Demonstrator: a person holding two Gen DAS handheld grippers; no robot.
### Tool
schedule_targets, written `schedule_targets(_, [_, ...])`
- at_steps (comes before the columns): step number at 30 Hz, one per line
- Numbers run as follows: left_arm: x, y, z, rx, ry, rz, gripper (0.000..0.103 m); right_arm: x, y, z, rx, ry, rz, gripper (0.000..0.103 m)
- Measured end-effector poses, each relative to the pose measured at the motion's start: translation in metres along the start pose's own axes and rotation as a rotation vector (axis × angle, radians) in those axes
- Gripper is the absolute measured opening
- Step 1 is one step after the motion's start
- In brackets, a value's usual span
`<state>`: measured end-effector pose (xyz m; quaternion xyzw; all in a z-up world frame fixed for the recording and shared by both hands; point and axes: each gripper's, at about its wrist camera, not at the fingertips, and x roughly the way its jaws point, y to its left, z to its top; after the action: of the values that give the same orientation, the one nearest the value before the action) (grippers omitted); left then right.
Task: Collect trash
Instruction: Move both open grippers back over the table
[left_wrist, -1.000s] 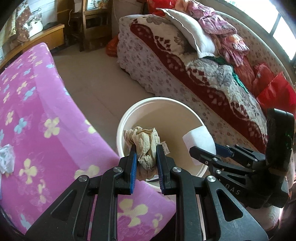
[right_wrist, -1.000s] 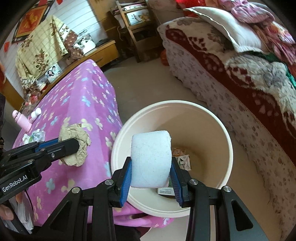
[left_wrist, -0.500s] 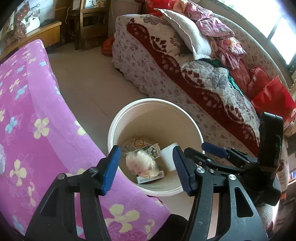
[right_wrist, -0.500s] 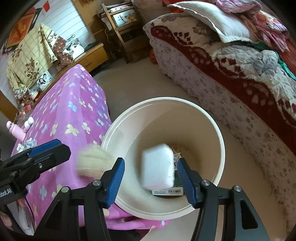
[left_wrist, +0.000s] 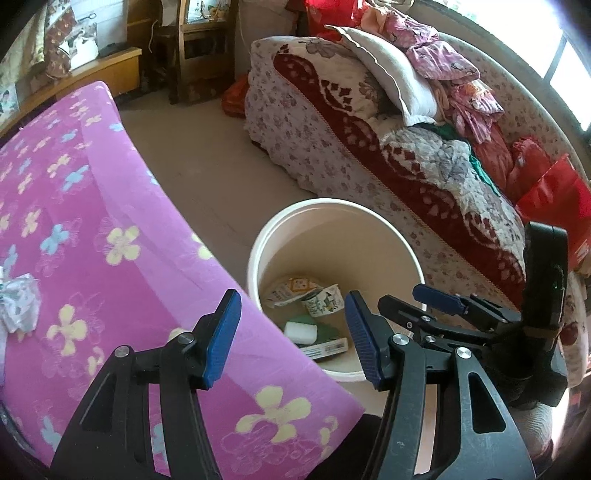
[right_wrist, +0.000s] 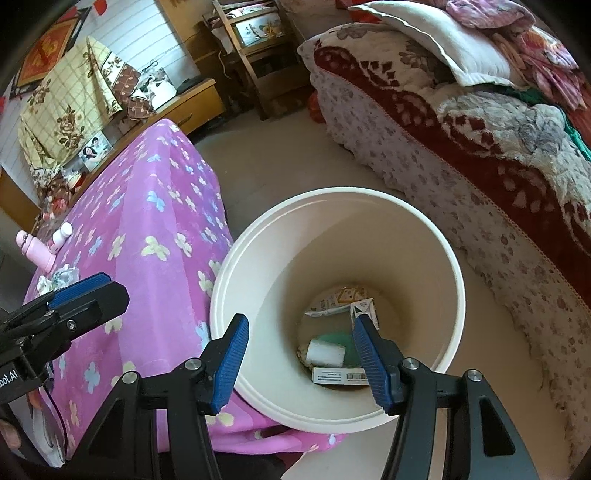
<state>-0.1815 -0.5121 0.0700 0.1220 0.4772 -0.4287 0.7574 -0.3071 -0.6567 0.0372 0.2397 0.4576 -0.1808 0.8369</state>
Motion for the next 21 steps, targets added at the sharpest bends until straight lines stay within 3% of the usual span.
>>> schedule_targets(11, [-0.030, 0.031, -0.013, -0.043, -0.056, 0.075, 0.057, -0.009, 0.032, 0.002, -0.044, -0.017, 0.022, 0.058])
schedule_targets(21, [-0.068, 0.073, -0.034, -0.117, -0.119, 0.151, 0.057, -0.012, 0.091, 0.001, -0.130, -0.028, 0.076, 0.061])
